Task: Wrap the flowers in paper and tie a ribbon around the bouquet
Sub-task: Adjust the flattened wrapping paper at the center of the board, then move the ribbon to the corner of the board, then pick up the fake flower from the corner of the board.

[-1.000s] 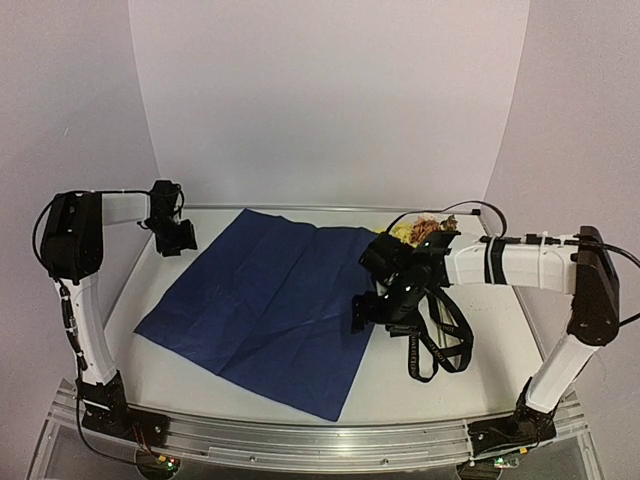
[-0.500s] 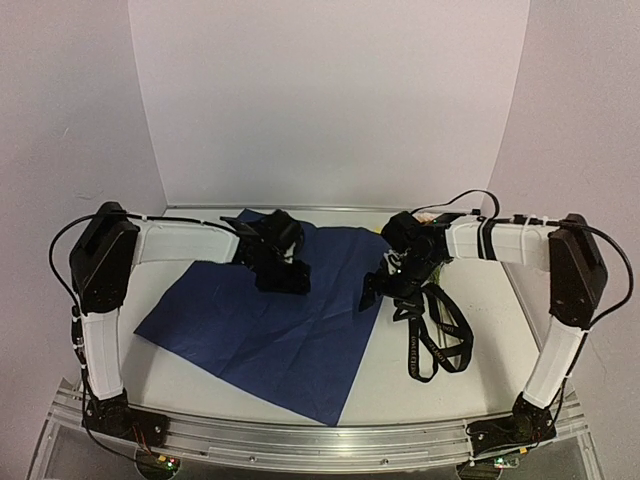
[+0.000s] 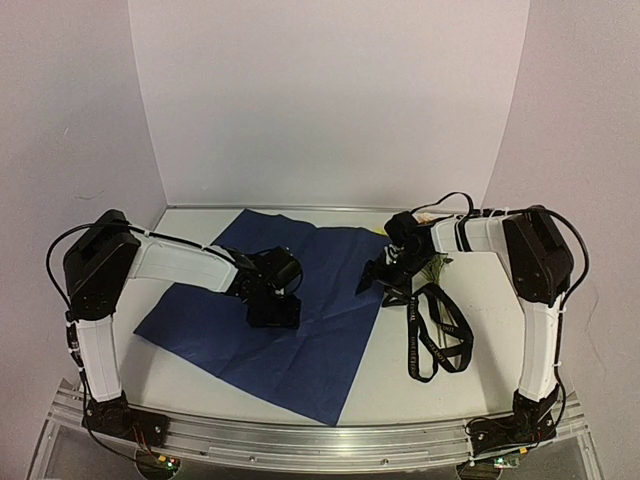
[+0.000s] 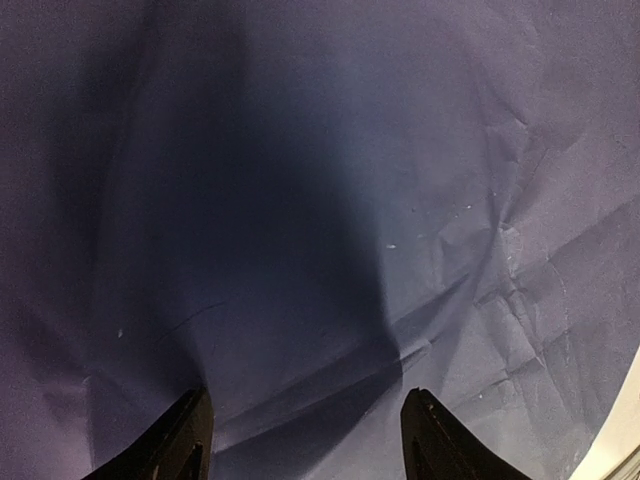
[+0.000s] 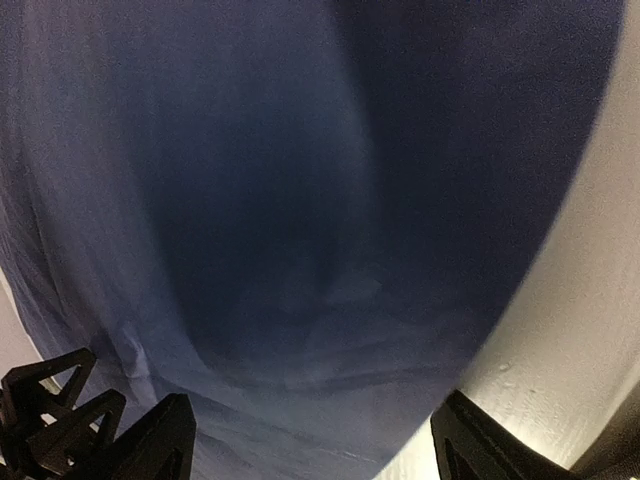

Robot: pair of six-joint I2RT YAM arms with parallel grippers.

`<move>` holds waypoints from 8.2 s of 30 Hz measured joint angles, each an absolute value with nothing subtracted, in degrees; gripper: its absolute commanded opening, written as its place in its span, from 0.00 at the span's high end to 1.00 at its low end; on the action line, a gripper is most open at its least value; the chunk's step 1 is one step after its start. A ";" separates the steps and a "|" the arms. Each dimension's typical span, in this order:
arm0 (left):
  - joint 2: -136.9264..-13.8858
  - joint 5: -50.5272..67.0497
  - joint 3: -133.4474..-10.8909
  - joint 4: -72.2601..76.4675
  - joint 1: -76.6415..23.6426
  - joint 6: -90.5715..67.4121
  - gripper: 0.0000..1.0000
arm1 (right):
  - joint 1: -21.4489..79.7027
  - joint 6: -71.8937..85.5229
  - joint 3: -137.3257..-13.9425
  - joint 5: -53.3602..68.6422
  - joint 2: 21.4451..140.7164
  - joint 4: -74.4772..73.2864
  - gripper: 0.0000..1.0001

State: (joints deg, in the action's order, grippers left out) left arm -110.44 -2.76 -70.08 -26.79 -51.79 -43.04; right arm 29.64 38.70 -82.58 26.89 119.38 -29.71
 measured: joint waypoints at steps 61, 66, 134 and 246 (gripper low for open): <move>-103.88 3.31 -66.87 -27.62 -41.74 -34.60 0.35 | 22.65 22.32 -56.85 7.18 89.93 -50.85 0.13; -103.88 3.49 -67.63 -28.12 -41.74 -34.31 0.36 | 22.65 23.18 -52.79 7.33 86.75 -50.89 0.28; -98.85 4.98 -70.19 -30.63 -41.74 -34.52 0.36 | 21.89 44.35 -40.02 -1.15 78.06 -54.53 0.36; -105.15 9.10 -76.91 -29.58 -43.44 -35.04 0.36 | 17.66 34.28 -85.70 5.29 120.11 -59.13 0.64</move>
State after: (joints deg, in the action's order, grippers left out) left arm -105.15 9.10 -76.91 -29.58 -43.44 -35.04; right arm 17.66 34.28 -85.70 5.29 120.11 -59.13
